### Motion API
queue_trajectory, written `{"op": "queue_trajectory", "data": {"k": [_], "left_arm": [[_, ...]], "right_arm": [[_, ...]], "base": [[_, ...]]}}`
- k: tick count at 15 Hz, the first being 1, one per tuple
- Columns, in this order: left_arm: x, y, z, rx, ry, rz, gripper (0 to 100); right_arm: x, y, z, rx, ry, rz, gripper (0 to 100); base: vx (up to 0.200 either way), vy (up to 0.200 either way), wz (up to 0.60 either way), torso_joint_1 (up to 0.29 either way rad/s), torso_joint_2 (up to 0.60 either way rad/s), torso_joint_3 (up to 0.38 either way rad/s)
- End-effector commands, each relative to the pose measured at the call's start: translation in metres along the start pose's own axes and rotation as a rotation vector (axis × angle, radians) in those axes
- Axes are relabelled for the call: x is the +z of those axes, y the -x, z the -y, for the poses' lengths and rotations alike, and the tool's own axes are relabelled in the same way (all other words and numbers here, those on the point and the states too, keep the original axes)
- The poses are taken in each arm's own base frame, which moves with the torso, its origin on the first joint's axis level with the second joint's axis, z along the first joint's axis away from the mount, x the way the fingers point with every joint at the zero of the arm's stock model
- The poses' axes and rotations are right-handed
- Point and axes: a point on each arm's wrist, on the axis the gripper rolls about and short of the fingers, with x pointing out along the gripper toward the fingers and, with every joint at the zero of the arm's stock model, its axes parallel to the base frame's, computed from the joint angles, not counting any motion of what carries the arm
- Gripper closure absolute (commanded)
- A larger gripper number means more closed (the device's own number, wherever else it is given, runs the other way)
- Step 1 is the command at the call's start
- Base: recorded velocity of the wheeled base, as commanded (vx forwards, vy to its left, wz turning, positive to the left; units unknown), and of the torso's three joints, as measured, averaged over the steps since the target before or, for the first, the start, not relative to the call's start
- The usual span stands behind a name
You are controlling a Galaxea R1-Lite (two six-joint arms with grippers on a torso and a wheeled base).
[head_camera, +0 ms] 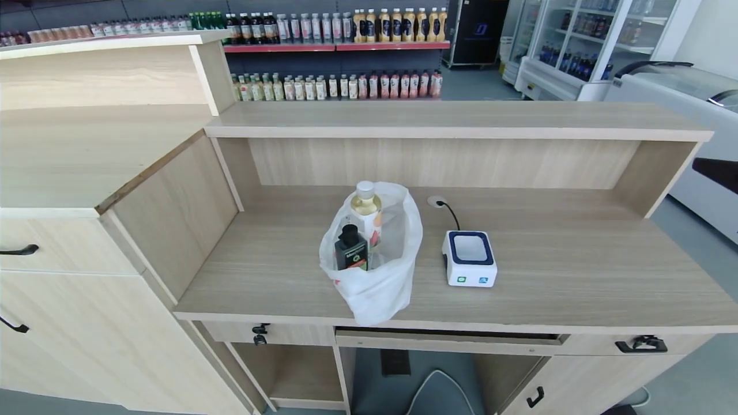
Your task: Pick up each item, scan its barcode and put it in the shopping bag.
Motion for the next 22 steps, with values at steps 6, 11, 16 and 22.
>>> {"op": "queue_trajectory", "data": {"k": [6,11,16,22], "left_arm": [[0.0,0.0,0.0,0.0,0.0,0.001,0],[0.0,0.0,0.0,0.0,0.0,0.001,0],[0.0,0.0,0.0,0.0,0.0,0.001,0],[0.0,0.0,0.0,0.0,0.0,0.001,0]], "right_arm": [[-0.127,0.12,-0.003,-0.028,-0.125,0.037,0],[-0.219,0.149,-0.011,0.018,-0.129,0.097,0],[-0.236,0.158,-0.013,0.079,-0.143,0.07,0],[-0.236,0.158,-0.013,0.077,-0.144,0.069,0]], "base": [[0.0,0.0,0.0,0.0,0.0,0.0],[0.0,0.0,0.0,0.0,0.0,0.0],[0.0,0.0,0.0,0.0,0.0,0.0],[0.0,0.0,0.0,0.0,0.0,0.0]]}}
